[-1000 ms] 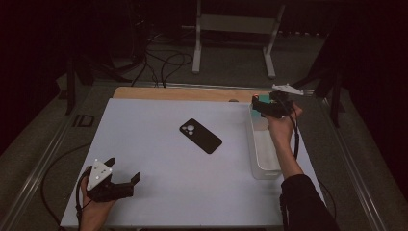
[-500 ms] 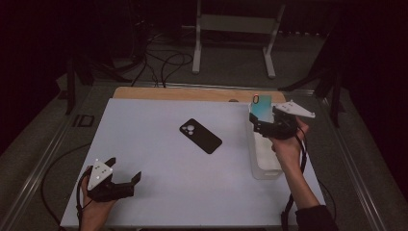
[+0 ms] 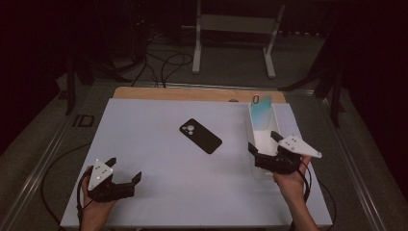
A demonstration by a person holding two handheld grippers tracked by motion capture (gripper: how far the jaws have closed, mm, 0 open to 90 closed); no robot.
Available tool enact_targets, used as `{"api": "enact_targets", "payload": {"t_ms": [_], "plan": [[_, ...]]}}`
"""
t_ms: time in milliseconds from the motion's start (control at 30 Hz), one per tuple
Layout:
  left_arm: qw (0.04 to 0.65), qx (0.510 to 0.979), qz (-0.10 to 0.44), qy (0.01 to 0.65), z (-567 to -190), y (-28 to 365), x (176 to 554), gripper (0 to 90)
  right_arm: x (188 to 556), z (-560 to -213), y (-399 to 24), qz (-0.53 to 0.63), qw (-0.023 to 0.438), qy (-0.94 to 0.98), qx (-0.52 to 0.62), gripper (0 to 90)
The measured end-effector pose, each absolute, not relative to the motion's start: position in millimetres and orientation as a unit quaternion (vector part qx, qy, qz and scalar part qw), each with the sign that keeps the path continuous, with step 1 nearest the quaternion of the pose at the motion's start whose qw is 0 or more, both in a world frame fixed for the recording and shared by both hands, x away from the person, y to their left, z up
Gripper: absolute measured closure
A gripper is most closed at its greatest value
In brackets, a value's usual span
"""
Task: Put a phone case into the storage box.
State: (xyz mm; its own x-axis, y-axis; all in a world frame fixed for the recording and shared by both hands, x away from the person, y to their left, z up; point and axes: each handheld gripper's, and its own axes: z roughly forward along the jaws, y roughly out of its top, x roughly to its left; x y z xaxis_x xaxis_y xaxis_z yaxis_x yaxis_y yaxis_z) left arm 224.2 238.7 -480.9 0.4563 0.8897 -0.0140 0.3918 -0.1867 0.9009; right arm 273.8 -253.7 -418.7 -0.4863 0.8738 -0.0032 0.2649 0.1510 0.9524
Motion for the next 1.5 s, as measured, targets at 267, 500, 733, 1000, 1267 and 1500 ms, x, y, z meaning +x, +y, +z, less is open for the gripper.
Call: {"api": "enact_targets", "payload": {"t_ms": [267, 500, 733, 1000, 1267, 1500], "plan": [[0.466, 0.71, 0.279, 0.448, -477, 243, 222, 0.7, 245, -449, -265, 0.523, 0.303, 0.692, 0.394, 9.5], [0.471, 0.708, 0.284, 0.443, -474, 243, 220, 0.7, 229, -462, -271, 0.532, 0.305, 0.684, 0.395, 9.5], [0.474, 0.705, 0.29, 0.44, -471, 244, 218, 0.7, 227, -468, -271, 0.527, 0.3, 0.689, 0.396, 9.5], [0.47, 0.709, 0.287, 0.44, -472, 242, 219, 0.7, 229, -463, -267, 0.516, 0.294, 0.699, 0.399, 9.5], [0.471, 0.708, 0.286, 0.443, -473, 242, 220, 0.7, 238, -452, -259, 0.501, 0.272, 0.723, 0.391, 9.4], [0.47, 0.709, 0.283, 0.443, -473, 241, 220, 0.7, 254, -433, -241, 0.485, 0.253, 0.751, 0.371, 9.4]]}}
